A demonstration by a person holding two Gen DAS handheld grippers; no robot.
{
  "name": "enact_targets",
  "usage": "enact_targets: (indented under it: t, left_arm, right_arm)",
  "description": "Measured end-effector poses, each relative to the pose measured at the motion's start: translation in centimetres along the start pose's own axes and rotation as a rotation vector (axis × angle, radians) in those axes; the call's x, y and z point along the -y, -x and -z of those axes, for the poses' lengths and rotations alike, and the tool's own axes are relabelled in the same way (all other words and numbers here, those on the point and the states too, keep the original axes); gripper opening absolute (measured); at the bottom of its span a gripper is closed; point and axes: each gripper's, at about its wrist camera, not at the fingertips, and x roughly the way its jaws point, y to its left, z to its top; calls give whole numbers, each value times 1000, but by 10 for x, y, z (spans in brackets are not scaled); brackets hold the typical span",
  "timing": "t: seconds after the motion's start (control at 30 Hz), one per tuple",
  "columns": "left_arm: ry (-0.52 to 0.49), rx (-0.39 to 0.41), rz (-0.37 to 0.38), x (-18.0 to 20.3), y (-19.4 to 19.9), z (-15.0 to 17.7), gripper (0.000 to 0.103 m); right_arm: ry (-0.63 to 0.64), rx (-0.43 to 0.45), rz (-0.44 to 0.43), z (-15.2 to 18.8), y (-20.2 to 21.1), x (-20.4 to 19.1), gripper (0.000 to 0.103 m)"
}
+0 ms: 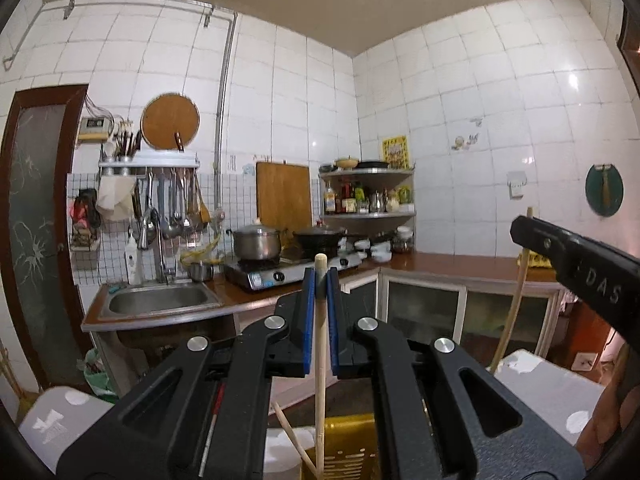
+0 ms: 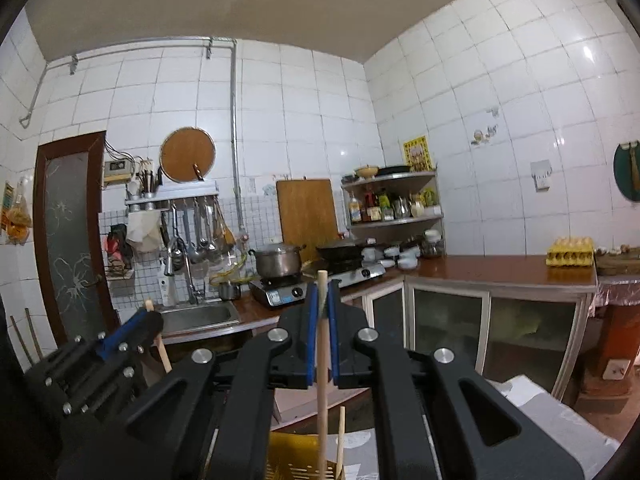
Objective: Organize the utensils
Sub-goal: 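Lower the left tool's chopstick into the yellow holder and open while the right tool does likewise, then move both open tools back down to the remaining chopsticks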
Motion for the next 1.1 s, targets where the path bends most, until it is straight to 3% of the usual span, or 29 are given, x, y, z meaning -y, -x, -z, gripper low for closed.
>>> enact_targets:
  t: [0.17,0.4,0.47,0.5,0.53,0.57,0.6,0.77,0.87,1.1]
  left_arm:
    - [3,-57,-8,-5,-18,35,5]
    - [25,-122,-16,-23,-11,55,7]
    - [36,-130,-22,-27,-1,52,25]
    - [46,-128,-35,-32,9,48,48]
    - [58,-114,-49,-36,20,44,66]
    - [65,-100,-60,-39,29,41,70]
    - [73,-86,-69,-45,44,35,76]
    - [89,-88,-65,-62,96,12,97]
    - [84,-95,-84,-71,130,9,98]
    - [84,-245,-100,-78,161,44,98]
  right_arm:
    - [18,-23,-31,34,-17,5,6]
    - [40,-171,-38,59,-26,14,6]
    - [62,-219,-24,63,-25,13,7]
    - [75,-242,-8,64,-22,12,9]
    - [79,-255,2,65,-18,12,29]
    - [76,-255,9,65,-13,12,63]
    - [76,-240,22,62,-1,12,71]
    - [138,-235,75,52,45,4,72]
    - [136,-265,99,58,71,0,75]
    - [108,-444,134,111,94,-6,75]
